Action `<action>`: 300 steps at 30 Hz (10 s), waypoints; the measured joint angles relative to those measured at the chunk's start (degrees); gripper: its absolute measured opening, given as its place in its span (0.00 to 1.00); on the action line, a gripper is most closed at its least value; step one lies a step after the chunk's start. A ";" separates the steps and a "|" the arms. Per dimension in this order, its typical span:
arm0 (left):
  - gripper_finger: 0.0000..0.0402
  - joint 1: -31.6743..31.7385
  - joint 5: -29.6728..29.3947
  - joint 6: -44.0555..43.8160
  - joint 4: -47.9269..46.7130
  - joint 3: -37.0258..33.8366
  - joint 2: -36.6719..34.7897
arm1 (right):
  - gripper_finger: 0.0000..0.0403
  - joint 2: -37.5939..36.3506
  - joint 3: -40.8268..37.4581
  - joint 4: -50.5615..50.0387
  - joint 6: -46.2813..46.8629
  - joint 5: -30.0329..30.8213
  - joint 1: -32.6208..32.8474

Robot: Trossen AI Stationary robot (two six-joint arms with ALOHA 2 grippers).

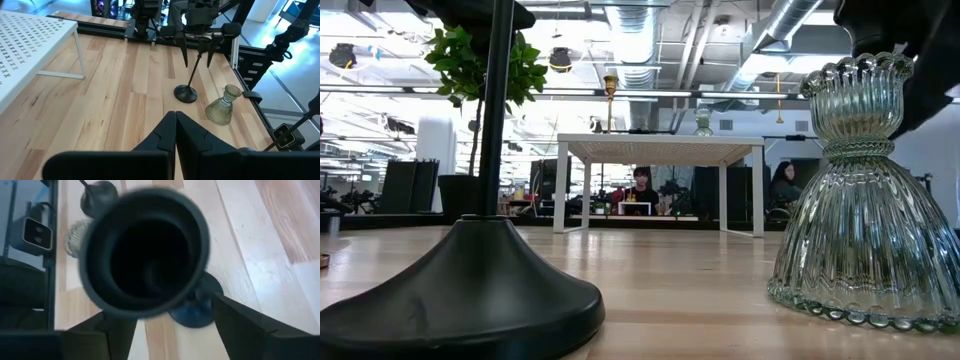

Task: Pick & Place candle stick holders
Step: Put the right black candle holder on the shelf, then put the gold candle holder on the shelf aligned with the other gold candle holder

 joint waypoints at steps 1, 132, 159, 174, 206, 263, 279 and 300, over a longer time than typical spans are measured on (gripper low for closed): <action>0.02 -0.01 -0.01 0.00 0.01 -0.01 0.00 | 0.60 0.32 0.01 0.67 0.00 0.13 -0.01; 0.01 0.01 -0.03 0.00 0.00 -0.01 -0.02 | 0.06 29.64 64.47 -22.35 -50.45 -18.55 -68.67; 0.01 -0.01 -0.01 -0.02 0.00 0.00 -0.02 | 0.18 29.64 64.46 -21.57 -51.06 -18.55 -68.61; 0.02 -0.01 -0.01 -0.02 0.00 0.02 -0.02 | 0.34 28.30 64.41 -31.99 -55.95 -18.51 -68.22; 0.01 -0.02 -0.01 -0.02 0.00 0.00 -0.01 | 0.00 5.34 63.45 -53.03 -52.14 -16.36 -45.85; 0.01 -1.27 3.62 -1.95 -10.21 0.02 -2.63 | 0.00 -9.87 9.68 -8.54 -5.36 11.96 -9.22; 0.01 -2.31 13.57 -1.69 -30.26 -0.05 -20.82 | 0.00 -9.85 9.70 -7.46 9.71 23.91 -9.40; 0.01 -5.13 28.80 -11.03 -3.56 -21.31 -29.80 | 0.00 -9.85 9.73 -4.19 11.17 26.55 -11.80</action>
